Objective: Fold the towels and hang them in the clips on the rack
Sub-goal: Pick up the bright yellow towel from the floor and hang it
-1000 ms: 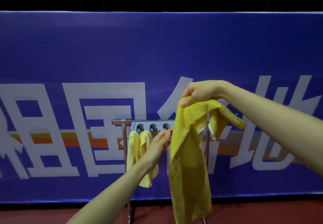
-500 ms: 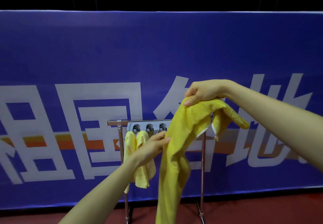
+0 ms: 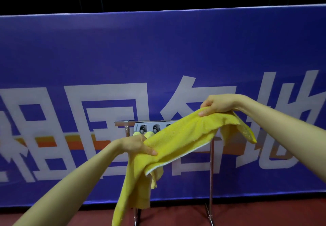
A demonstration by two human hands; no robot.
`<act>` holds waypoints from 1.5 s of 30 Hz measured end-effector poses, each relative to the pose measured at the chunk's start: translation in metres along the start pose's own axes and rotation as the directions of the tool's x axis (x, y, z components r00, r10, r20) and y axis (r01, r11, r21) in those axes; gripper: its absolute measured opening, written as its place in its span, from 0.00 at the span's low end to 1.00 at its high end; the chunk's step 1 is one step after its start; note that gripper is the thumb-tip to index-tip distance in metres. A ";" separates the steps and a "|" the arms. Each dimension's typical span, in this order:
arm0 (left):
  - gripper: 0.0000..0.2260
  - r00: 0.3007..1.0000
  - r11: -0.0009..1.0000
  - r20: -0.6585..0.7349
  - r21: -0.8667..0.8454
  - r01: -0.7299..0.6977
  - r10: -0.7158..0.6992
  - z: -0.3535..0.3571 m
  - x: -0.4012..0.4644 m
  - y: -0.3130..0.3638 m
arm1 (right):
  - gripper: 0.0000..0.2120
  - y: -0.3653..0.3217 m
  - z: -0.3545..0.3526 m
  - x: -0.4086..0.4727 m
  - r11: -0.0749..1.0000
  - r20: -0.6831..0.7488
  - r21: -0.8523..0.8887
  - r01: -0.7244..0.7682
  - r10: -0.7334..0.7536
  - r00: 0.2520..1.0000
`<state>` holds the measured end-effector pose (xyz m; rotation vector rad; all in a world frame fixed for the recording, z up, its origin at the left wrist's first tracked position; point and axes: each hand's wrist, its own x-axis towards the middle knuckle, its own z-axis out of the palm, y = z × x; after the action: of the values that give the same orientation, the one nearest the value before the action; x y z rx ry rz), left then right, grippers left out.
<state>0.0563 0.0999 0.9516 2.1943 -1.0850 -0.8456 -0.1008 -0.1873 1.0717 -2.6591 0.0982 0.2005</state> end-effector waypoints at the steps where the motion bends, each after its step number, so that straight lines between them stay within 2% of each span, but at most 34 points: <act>1: 0.44 1.000 1.000 0.013 0.015 0.017 -0.017 -0.002 -0.001 -0.003 | 0.10 0.003 0.002 0.000 1.000 0.011 0.002 0.004 -0.004 1.000; 4: 0.44 0.999 0.999 0.019 -0.013 0.034 -0.034 -0.003 -0.003 -0.012 | 0.09 0.016 0.009 0.002 1.000 0.025 0.006 0.015 -0.015 1.000; 8: 0.43 0.997 0.949 -0.066 -0.309 -0.067 0.049 -0.001 -0.004 -0.016 | 0.08 0.044 0.018 -0.004 0.996 0.115 0.086 0.003 -0.013 0.993; 10: 0.43 0.988 0.910 -0.136 -0.397 -0.121 0.072 -0.001 -0.003 -0.006 | 0.06 0.058 0.027 -0.007 0.991 0.173 0.129 -0.033 0.010 0.985; 13: 0.40 0.970 0.890 -0.216 -0.413 -0.191 0.108 -0.005 0.004 0.016 | 0.05 0.077 0.045 -0.006 0.978 0.237 0.200 -0.055 0.006 0.972; 15: 0.33 0.960 0.885 -0.225 -0.395 -0.246 0.167 -0.008 0.011 0.034 | 0.06 0.091 0.060 -0.003 0.948 0.266 0.308 -0.075 -0.011 0.964; 18: 0.15 0.948 0.877 -0.249 -0.386 -0.286 0.199 -0.008 0.023 0.064 | 0.22 0.114 0.084 0.001 0.795 0.334 0.589 -0.145 -0.075 0.940; 20: 0.09 0.949 0.894 -0.228 -0.344 -0.287 0.216 -0.007 0.029 0.086 | 0.32 0.121 0.101 0.003 0.685 0.373 0.710 -0.163 -0.170 0.912; 21: 0.08 0.953 0.906 -0.209 -0.317 -0.280 0.221 -0.006 0.033 0.097 | 0.34 0.121 0.108 0.003 0.659 0.380 0.736 -0.152 -0.218 0.899; 23: 0.08 0.958 0.933 -0.171 -0.241 -0.268 0.231 -0.005 0.040 0.116 | 0.32 0.113 0.121 0.004 0.615 0.353 0.781 -0.109 -0.290 0.890; 26: 0.09 0.964 0.958 -0.139 -0.148 -0.246 0.226 -0.002 0.053 0.129 | 0.28 0.095 0.133 0.007 0.450 0.273 0.889 -0.086 -0.368 0.889; 28: 0.11 0.970 0.967 -0.131 -0.131 -0.220 0.203 -0.001 0.061 0.129 | 0.27 0.085 0.139 0.012 0.380 0.209 0.924 -0.048 -0.394 0.895; 33: 0.09 0.982 0.971 -0.116 -0.170 -0.166 0.147 0.000 0.068 0.109 | 0.15 0.066 0.161 0.043 0.345 0.101 0.938 -0.024 -0.205 0.974; 36: 0.10 0.983 0.969 -0.131 -0.194 -0.150 0.126 -0.004 0.069 0.091 | 0.08 0.062 0.165 0.057 0.289 0.020 0.957 0.016 -0.121 0.992; 41: 0.09 0.984 0.933 -0.160 -0.338 -0.126 0.075 0.003 0.085 0.038 | 0.05 0.064 0.158 0.078 0.299 -0.028 0.953 0.039 -0.041 0.999; 45: 0.09 0.994 0.962 -0.079 -0.259 -0.089 0.070 0.008 0.104 -0.008 | 0.06 0.065 0.158 0.109 0.252 -0.016 0.968 0.005 0.041 0.999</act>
<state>0.1036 0.0167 0.9101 1.9331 -0.9610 -0.8207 -0.0194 -0.1760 0.8864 -1.3501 0.1908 0.0441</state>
